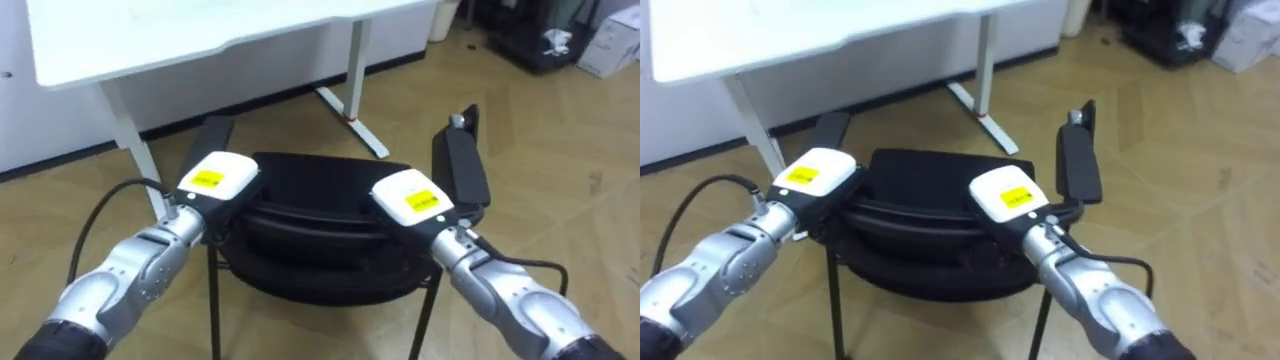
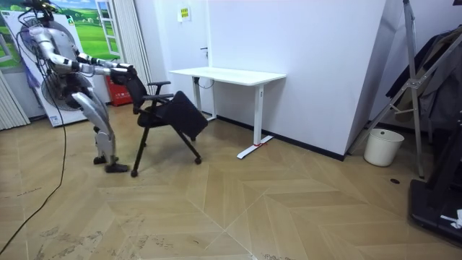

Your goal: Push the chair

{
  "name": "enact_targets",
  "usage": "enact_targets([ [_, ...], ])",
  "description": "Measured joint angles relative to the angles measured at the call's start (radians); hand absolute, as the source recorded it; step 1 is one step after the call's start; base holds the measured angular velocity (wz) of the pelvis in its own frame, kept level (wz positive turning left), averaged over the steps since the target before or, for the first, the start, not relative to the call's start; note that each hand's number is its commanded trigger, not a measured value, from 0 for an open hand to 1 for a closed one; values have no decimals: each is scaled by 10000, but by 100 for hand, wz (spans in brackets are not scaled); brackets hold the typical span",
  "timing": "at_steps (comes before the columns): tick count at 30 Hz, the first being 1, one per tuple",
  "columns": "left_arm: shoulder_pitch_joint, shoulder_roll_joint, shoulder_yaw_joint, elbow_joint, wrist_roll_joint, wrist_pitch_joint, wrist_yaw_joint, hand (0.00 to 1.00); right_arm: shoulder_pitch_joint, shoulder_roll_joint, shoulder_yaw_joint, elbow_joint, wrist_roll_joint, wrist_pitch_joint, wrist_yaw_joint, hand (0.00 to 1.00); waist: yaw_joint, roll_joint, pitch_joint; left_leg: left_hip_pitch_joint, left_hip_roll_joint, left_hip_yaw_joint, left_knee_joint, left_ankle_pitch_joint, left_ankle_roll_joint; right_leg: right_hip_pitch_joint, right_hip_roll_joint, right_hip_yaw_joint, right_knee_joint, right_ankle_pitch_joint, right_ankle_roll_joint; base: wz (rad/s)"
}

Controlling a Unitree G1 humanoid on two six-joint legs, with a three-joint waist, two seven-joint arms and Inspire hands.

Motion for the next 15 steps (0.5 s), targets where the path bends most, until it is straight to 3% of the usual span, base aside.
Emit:
enact_targets([
  [1, 41, -9, -5, 0, -29, 8, 14, 100, 2, 13, 1, 3, -5, -11, -1, 100, -62, 27, -25, 69, 57, -215, 142, -158, -125, 113, 70, -3, -159, 417, 14, 76],
  [2, 82, -60, 10, 40, -59, 31, 15, 100, -5, -13, -4, 13, -47, -30, 6, 100, -111, 15, -185, 101, 228, -390, 392, -405, -399, 316, 384, 48, -146, 675, -247, 68],
  [3, 54, -168, -26, 120, -63, 73, 78, 100, -78, -94, -10, 64, -50, -34, 5, 100, -103, 173, -237, 193, 428, -352, 400, -473, -586, 507, 575, -91, -143, 742, -619, 64],
  [5, -91, -391, -49, 318, -59, 126, 208, 100, -311, -266, 11, 170, -48, -117, 21, 100, -50, 354, -194, 544, 736, -99, -48, -397, -765, 766, 703, -399, -145, 456, -864, 46],
  [8, -285, -362, -4, 272, -59, 253, 312, 100, -760, -242, 10, 380, -72, -162, 63, 100, 11, 349, -182, 713, 1097, -155, -518, -270, -1000, 856, 882, -790, -111, 106, -1176, 32],
  [10, -355, -379, 32, 298, -24, 280, 311, 100, -863, -191, 8, 445, -106, -158, 136, 100, 64, 332, -168, 762, 1274, -114, -249, -302, -1079, 1015, 945, -987, 80, -253, -1250, 27],
  [13, -308, -344, 130, 308, -11, 218, 309, 100, -862, -42, -1, 446, -100, -154, 253, 100, 265, 146, -50, 441, 1468, 251, 1351, -285, -1135, 1337, 917, -1087, 598, -968, -1376, 14],
  [15, -342, -341, 155, 464, 75, 103, 329, 100, -842, 2, -1, 518, -102, -199, 277, 100, 253, 29, 11, -114, 1765, 327, 3008, 31, -1425, 1725, 843, -1412, 881, -1431, -1460, 36],
])
